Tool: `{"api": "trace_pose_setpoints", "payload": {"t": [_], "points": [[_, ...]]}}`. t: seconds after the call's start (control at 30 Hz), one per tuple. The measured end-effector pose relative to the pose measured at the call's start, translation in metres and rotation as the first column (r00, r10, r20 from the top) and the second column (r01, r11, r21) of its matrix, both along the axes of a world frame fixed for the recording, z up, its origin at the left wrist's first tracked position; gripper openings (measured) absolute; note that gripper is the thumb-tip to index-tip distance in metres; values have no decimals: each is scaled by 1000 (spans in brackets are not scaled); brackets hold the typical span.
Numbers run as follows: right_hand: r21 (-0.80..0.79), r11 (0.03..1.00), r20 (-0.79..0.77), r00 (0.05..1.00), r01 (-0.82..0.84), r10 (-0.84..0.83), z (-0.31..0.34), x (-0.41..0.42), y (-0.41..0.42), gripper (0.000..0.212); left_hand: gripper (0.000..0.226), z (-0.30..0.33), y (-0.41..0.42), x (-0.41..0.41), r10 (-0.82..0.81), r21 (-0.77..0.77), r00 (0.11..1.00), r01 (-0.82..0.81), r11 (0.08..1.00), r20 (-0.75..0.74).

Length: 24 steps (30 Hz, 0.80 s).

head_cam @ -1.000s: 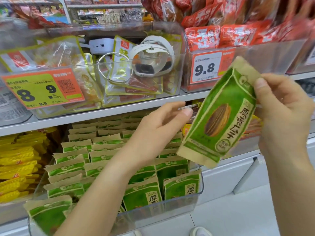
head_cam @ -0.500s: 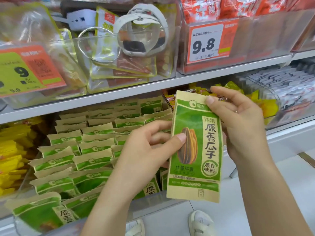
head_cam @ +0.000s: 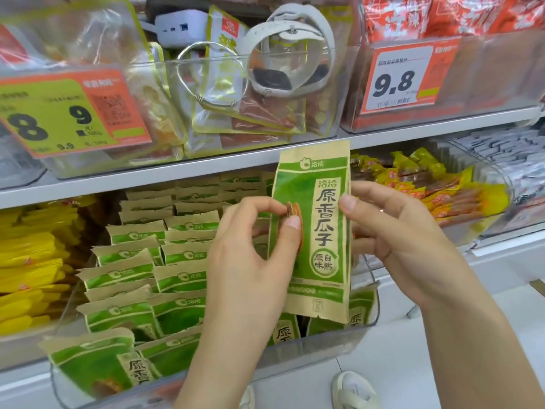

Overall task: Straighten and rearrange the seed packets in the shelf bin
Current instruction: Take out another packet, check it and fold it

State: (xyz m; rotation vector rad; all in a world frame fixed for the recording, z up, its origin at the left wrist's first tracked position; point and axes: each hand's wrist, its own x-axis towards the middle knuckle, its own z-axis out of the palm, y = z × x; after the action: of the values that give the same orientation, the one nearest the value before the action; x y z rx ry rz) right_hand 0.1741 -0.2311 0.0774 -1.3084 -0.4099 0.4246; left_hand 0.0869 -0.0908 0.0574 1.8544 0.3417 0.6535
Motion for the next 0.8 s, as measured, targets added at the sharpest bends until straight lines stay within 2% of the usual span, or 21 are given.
{"api": "trace_pose_setpoints", "payload": {"t": [0.1, 0.17, 0.27, 0.37, 0.43, 0.57, 0.67, 0.8], "points": [[7, 996, 50, 995, 84, -85, 0, -6, 6, 33, 43, 6, -4, -5, -52, 7, 993, 53, 999, -102], [17, 992, 74, 990, 122, -123, 0, -9, 8, 29, 55, 10, -8, -7, -105, -15, 983, 104, 994, -150], [61, 988, 103, 984, 140, -146, 4, -15, 10, 20, 55, 12, -8, -7, -169, -84, 979, 160, 984, -114], [19, 988, 82, 985, 152, -153, 7, -18, 11, 38, 56, 12, -4, -8, -313, -269, 948, 286, 920, -63], [-12, 990, 44, 989, 142, -141, 8, -17, 10, 41, 58, 12, -2, -9, -382, -316, 922, 345, 884, -63], [-13, 992, 10, 992, 123, -123, 8, -15, 7, 35, 56, 12, 2, -11, -452, -361, 891, 410, 838, -37], [-4, 991, 13, 991, 135, -135, 8, -15, 6, 33, 50, 11, 3, -9, -455, -403, 890, 400, 823, -45], [-8, 980, 35, 979, 201, -200, 7, -15, 5, 29, 20, 12, 6, 10, -423, -463, 901, 337, 820, -95]]}}
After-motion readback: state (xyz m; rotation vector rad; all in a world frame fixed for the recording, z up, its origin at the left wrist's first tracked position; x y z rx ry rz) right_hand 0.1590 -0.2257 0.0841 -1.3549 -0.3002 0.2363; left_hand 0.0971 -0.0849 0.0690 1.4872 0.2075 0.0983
